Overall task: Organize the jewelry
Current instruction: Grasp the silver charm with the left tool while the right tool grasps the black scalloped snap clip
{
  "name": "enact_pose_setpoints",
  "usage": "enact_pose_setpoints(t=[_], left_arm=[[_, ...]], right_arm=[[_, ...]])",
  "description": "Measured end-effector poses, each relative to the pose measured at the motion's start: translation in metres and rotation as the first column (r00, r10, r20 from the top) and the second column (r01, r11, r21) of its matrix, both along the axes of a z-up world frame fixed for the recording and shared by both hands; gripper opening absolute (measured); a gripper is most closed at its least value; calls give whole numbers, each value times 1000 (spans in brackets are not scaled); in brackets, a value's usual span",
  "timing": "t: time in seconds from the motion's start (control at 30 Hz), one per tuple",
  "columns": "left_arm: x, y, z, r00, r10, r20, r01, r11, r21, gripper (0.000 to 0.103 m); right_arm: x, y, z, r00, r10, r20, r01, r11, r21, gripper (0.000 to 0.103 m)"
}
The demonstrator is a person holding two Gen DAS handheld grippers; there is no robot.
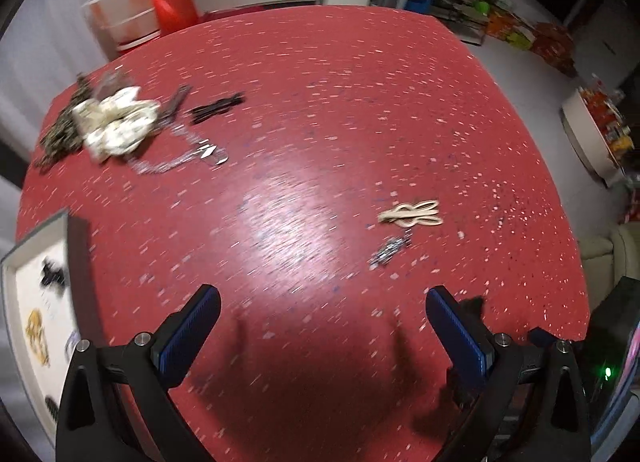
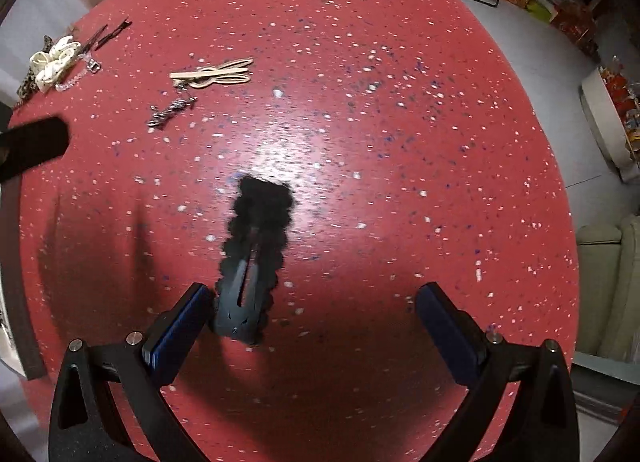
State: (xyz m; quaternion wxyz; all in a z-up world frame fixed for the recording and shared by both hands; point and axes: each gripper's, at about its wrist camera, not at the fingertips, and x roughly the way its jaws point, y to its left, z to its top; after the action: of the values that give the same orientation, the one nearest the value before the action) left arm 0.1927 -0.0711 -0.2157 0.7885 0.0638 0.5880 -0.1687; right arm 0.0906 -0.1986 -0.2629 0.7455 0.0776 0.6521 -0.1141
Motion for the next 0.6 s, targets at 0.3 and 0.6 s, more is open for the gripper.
enact_pose_setpoints(t=[0.3,0.6], left_arm=[[18,-40,-25,998,-60,-7,60,998,7,88],[20,-64,-37,995,-103,5,102,992,71,66]], right_arm=[[-8,-17,1,1000,-2,15,1,1000,16,103],[-11,-15,3,1000,-2,14,2,1000,17,103]])
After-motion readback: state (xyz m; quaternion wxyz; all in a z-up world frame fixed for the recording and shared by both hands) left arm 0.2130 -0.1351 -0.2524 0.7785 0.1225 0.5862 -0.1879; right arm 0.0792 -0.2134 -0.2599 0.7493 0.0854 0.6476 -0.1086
